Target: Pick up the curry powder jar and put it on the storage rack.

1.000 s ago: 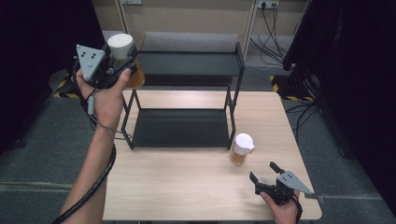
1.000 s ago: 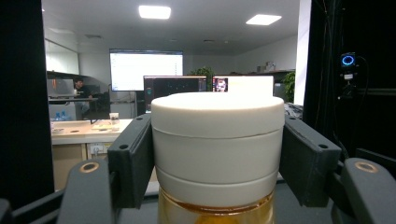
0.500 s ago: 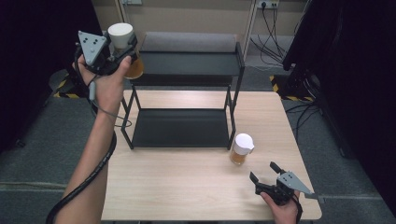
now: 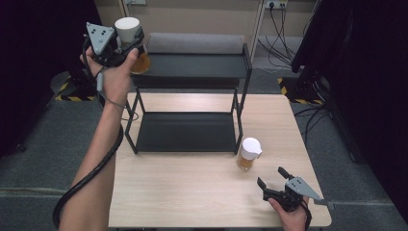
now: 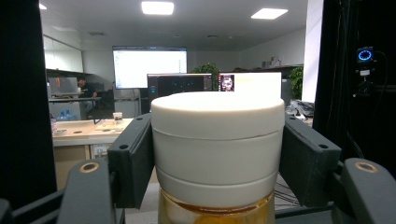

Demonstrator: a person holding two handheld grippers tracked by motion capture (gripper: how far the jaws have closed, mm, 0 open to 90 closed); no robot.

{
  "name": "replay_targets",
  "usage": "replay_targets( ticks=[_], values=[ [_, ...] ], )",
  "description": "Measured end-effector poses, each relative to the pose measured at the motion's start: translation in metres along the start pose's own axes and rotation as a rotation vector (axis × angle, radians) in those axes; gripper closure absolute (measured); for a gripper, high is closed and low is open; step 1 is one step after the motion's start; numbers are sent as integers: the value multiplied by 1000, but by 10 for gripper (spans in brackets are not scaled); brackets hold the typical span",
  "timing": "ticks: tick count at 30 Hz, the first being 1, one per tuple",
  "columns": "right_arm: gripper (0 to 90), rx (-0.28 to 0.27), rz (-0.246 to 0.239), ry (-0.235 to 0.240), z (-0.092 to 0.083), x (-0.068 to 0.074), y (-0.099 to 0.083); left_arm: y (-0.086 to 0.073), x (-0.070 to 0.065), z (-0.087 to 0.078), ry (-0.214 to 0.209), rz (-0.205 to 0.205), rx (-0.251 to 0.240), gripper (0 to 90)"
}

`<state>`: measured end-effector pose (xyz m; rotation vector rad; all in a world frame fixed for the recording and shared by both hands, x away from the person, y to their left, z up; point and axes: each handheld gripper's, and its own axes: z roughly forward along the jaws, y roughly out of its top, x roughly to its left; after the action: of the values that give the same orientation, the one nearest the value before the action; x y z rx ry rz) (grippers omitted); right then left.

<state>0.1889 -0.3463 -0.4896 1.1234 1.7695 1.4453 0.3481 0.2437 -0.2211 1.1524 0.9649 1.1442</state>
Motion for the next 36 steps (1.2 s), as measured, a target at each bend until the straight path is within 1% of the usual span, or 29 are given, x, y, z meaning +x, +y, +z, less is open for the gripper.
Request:
replay_targets(
  ticks=[3,5,7,8,12,15,18,21,22,23,24,25,26,30,32,36],
  values=[
    [54,-2,-1,1,0,0,0,-2,1,3,4,-7,-2,334],
    [54,-1,-1,1,0,0,0,-4,2,6,13,-30,3,334],
    [54,0,0,2,0,0,0,-4,2,7,17,-24,10,334],
    [54,0,0,2,0,0,0,-5,1,9,22,-11,19,334],
    [54,0,-4,1,0,0,0,-6,-1,13,32,17,38,334],
    [54,5,-9,1,0,1,1,-8,-1,16,31,11,47,334],
    [54,0,-6,2,0,0,0,-11,-1,17,34,1,40,333],
    [54,0,-5,4,0,0,0,-11,-1,18,34,5,44,330],
    [54,1,-6,4,0,0,0,-9,-1,18,36,8,54,320],
    [54,2,-7,4,0,0,0,-8,-1,19,36,5,63,291],
    [54,2,-9,4,0,0,0,-8,-1,19,36,5,63,242],
    [54,2,-9,4,0,0,0,-6,-1,19,42,-4,70,242],
    [54,2,-7,4,0,0,0,-5,-1,18,47,-10,72,205],
    [53,1,-7,4,0,0,0,-4,-1,8,36,-4,59,177],
    [53,2,-9,3,0,0,0,-3,-3,2,41,5,55,174],
    [53,2,-9,3,0,0,0,-1,-5,-10,53,5,57,174]
  ],
)
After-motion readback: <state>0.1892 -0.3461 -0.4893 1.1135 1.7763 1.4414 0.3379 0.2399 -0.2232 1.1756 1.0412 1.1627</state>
